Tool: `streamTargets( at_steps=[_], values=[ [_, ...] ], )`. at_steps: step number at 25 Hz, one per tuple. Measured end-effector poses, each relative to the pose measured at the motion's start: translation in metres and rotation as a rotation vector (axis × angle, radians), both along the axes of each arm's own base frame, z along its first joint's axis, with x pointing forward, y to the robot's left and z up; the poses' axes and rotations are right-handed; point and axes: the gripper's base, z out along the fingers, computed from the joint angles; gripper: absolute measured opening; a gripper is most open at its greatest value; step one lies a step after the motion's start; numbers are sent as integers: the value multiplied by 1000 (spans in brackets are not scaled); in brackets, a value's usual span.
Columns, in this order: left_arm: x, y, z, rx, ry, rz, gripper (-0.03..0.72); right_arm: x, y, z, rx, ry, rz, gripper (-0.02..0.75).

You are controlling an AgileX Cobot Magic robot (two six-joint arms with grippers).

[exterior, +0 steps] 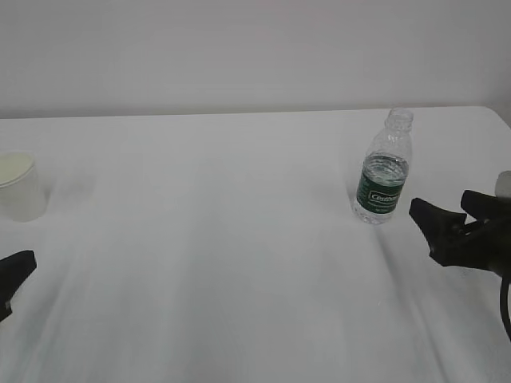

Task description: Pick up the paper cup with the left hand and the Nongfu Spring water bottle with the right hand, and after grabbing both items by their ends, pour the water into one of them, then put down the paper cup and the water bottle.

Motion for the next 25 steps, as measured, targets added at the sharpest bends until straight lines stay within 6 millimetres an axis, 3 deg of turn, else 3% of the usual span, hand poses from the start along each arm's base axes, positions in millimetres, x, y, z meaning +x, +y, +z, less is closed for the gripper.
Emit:
streamTargets(
  at_steps=[4,13,25],
  values=[
    [0,0,0,-1,-2,0,418,7,0,-5,-11,7,3,625],
    [0,0,0,-2,-3,1,418,38,4,-44,-20,96,31,625],
    [0,0,0,-3,-3,3,417,67,9,-55,-2,73,72,625]
  ],
)
